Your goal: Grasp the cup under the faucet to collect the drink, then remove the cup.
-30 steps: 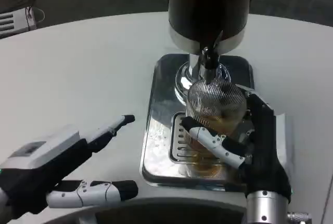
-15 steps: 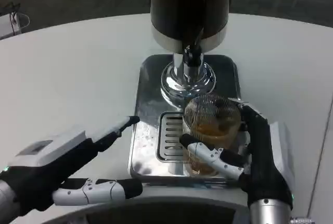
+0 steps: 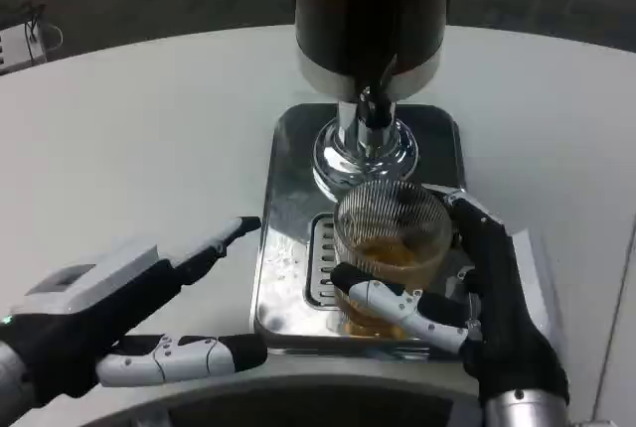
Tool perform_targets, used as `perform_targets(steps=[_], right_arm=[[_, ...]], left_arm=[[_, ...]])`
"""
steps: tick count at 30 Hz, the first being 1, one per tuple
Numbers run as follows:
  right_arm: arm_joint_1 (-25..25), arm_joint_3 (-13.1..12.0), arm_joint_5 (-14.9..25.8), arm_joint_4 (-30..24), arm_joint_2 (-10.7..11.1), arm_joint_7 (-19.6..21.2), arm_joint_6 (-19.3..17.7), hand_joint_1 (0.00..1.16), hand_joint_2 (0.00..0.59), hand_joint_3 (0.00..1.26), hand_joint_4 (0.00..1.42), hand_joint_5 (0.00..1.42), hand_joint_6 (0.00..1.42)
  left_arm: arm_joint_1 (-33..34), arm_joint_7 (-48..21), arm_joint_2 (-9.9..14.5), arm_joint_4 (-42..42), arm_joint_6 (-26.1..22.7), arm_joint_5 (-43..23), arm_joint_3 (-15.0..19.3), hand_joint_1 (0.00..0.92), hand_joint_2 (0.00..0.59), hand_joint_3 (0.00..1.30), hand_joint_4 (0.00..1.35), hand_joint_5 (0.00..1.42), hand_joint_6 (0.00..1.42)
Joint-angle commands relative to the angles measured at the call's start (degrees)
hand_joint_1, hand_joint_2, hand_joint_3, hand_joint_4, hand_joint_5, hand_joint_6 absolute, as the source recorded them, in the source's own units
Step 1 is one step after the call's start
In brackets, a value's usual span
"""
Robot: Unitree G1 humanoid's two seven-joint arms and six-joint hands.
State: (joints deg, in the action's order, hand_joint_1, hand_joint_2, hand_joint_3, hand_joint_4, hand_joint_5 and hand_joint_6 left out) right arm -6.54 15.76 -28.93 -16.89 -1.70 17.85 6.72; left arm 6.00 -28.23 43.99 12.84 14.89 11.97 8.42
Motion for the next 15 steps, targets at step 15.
perform_targets(steps=[15], right_arm=[[14.78, -3.86, 4.11, -28.03, 7.91, -19.10, 0.66, 0.99, 0.260, 1.19, 1.42, 1.42, 1.42]], left_arm=[[-2.58, -0.59, 2.33, 3.79, 5.07, 1.12, 2.34, 0.000, 0.085, 0.02, 0.00, 0.01, 0.17]])
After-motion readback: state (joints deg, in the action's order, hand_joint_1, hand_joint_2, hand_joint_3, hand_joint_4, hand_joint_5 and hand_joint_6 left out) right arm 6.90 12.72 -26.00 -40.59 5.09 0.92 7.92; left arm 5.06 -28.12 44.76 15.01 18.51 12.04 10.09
